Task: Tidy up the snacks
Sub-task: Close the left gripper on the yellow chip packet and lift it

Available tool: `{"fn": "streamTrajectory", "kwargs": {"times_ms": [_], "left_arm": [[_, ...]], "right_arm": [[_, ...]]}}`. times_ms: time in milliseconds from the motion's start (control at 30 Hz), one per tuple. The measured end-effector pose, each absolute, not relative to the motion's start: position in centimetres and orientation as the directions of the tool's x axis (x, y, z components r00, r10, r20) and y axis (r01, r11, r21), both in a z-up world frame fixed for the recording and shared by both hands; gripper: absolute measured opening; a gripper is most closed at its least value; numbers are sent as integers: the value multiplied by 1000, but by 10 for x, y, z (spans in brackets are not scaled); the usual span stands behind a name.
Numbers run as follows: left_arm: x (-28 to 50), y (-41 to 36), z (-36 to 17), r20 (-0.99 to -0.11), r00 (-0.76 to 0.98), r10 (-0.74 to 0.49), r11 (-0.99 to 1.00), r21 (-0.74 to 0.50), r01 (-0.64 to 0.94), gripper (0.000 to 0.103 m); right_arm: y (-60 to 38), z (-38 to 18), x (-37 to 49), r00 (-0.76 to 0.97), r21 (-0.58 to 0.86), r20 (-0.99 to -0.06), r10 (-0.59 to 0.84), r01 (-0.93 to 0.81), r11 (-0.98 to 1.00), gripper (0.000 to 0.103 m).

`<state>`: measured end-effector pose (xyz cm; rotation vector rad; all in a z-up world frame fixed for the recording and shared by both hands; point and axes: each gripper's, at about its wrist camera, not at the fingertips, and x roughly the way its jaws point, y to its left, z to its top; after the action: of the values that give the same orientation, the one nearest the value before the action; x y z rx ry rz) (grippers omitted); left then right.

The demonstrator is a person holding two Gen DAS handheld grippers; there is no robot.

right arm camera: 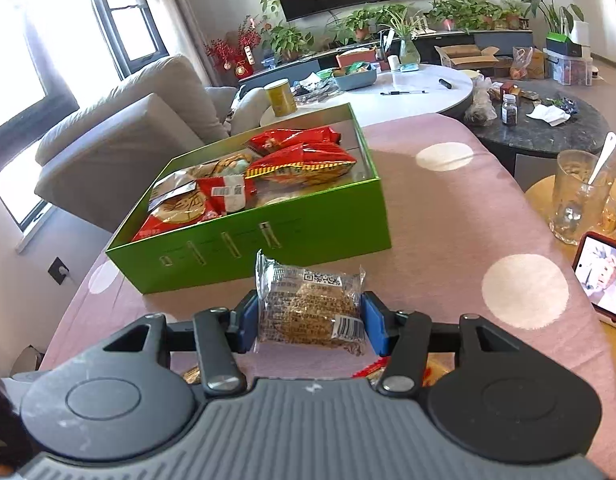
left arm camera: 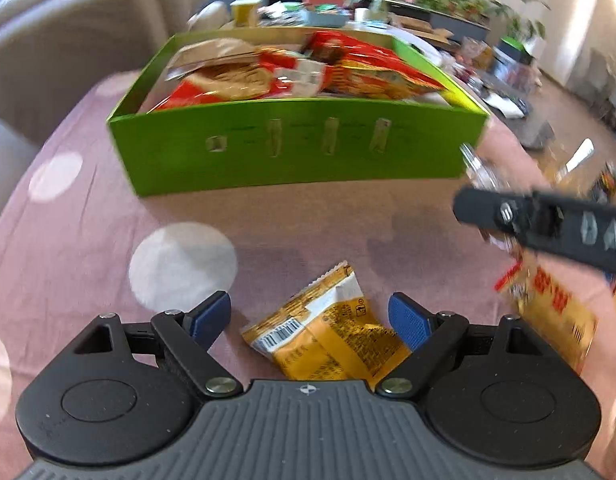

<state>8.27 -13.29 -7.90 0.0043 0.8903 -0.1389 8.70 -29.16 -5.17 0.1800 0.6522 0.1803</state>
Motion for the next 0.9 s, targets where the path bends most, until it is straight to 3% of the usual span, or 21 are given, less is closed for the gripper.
{"fn": "streamTrajectory", "kwargs": {"times_ms": [100,233,300,367,433,467,633,767,900], "left_arm": [[74,-142,-81,-751,650,-116,982,13,190,76],[66,-148,-78,-728,665,-166,954,51,295,45],[62,-150,-77,-721,670,-179,943,68,325,45],[61,-147,-75,-717,672,-184,946,58,320,49],[59,-139,-72,-718,676,-165,963,31,268,82],[56,-135,-70,-713,684,-153,971,21,239,86],[52,-118,-64,-743,660,-112,991,-36,128,91],[59,-112,-72,-796,578,-182,983,-162,87,91],[62,-121,-73,-793,586,-167,986,-137,95,91]], "right_arm": [[-296,-53,88,781,234,-582,225,-104,967,65],[-298,-54,88,781,245,-580,232,-104,964,65],[-298,-53,88,780,248,-580,234,-105,963,65],[-297,-53,87,780,248,-579,236,-107,963,65],[-296,-52,86,783,245,-576,236,-111,963,65],[-297,-51,85,784,244,-575,235,-111,964,65],[-295,-49,84,786,245,-570,237,-112,963,65],[-292,-50,83,780,247,-576,244,-118,962,65],[-291,-50,83,777,246,-579,247,-122,962,65]]}}
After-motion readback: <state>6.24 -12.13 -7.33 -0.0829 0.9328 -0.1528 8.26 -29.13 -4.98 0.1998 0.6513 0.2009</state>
